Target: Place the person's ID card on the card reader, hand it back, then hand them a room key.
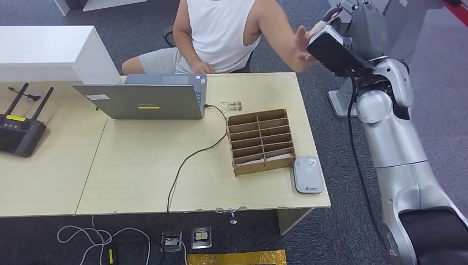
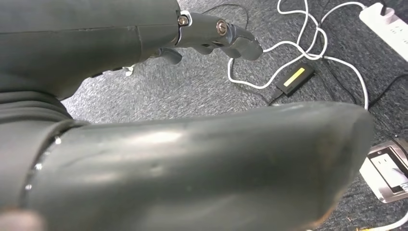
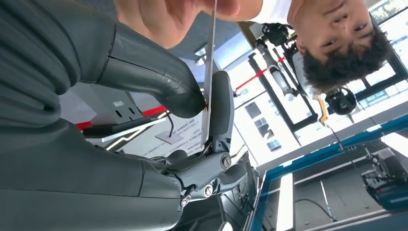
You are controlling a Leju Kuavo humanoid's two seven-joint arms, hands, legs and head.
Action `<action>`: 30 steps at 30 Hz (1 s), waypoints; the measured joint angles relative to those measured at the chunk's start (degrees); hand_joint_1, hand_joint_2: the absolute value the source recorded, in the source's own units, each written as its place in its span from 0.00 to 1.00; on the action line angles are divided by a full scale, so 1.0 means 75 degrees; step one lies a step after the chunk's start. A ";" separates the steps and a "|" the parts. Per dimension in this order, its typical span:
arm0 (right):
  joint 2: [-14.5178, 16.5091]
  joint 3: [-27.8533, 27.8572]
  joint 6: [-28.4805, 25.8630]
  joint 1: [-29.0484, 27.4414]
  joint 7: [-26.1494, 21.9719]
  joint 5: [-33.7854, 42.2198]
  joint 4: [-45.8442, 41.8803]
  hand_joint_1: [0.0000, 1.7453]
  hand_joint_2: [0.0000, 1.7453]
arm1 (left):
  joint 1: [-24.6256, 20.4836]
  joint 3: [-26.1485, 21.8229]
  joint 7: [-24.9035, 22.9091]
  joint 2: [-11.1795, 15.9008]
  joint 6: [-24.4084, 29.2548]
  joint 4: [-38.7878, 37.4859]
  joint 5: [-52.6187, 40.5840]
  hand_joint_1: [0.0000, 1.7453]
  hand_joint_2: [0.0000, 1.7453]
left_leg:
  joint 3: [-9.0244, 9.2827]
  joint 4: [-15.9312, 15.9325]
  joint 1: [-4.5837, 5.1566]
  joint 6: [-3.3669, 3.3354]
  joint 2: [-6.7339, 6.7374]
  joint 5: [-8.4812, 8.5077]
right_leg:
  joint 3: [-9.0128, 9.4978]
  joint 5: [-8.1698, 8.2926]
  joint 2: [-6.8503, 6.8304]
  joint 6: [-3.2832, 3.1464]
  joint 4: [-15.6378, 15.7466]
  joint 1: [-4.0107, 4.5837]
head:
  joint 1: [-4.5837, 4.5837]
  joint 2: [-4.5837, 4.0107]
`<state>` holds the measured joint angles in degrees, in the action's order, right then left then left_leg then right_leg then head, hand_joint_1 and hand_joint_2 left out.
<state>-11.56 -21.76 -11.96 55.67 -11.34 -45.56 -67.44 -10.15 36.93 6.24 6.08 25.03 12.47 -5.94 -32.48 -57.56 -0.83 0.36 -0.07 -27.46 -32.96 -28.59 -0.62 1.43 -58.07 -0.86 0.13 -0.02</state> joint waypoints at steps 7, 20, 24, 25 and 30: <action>0.0252 -0.0372 -0.0003 0.0272 -0.0463 -0.0733 0.1488 1.00 1.00 | -0.0168 0.0107 -0.0021 0.0002 -0.0194 0.0004 -0.0102 0.00 0.00 | -0.0001 0.0001 -0.0001 0.0000 -0.0007 0.0001 | 0.0005 0.0000 -0.0009 0.0000 -0.0003 0.0001 | -0.0001 0.0000; 0.0602 -0.0882 -0.0244 0.0354 -0.0578 -0.0843 0.3487 0.91 1.00 | -0.0121 0.0155 -0.0028 0.0026 -0.0206 0.0001 0.0049 0.00 0.00 | -0.0002 0.0000 -0.0001 0.0000 -0.0020 0.0001 | 0.0008 -0.0001 -0.0035 -0.0001 -0.0002 0.0001 | 0.0000 0.0000; 0.0616 -0.0889 -0.0297 0.0353 -0.0578 -0.0798 0.3719 0.00 1.00 | -0.0105 0.0157 -0.0028 0.0039 -0.0205 0.0001 0.0059 0.00 0.00 | -0.0002 -0.0001 0.0000 0.0000 -0.0019 0.0001 | 0.0006 -0.0001 -0.0033 -0.0001 -0.0002 0.0001 | 0.0000 0.0000; 0.0619 -0.0890 -0.0334 0.0353 -0.0576 -0.0783 0.3765 0.00 1.00 | -0.0104 0.0158 -0.0028 0.0039 -0.0202 0.0001 0.0062 0.00 0.00 | -0.0002 -0.0001 -0.0001 0.0000 -0.0019 0.0001 | 0.0005 -0.0001 -0.0033 -0.0001 -0.0002 0.0001 | -0.0001 0.0000; 0.0623 -0.0887 -0.0954 0.0371 -0.0641 -0.0525 0.3933 0.00 1.00 | -0.0077 0.0158 -0.0028 0.0038 -0.0126 0.0001 0.0113 0.00 0.00 | 0.0000 -0.0001 -0.0002 0.0000 -0.0017 0.0001 | 0.0002 -0.0001 -0.0029 -0.0001 -0.0003 0.0002 | -0.0001 0.0000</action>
<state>-6.88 -28.41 -19.12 58.45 -16.15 -49.50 -37.95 -10.73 38.12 6.03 6.36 24.08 12.48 -5.10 -32.48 -57.56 -0.84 0.36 -0.20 -27.45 -32.94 -28.59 -0.84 1.42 -58.09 -0.84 0.13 -0.02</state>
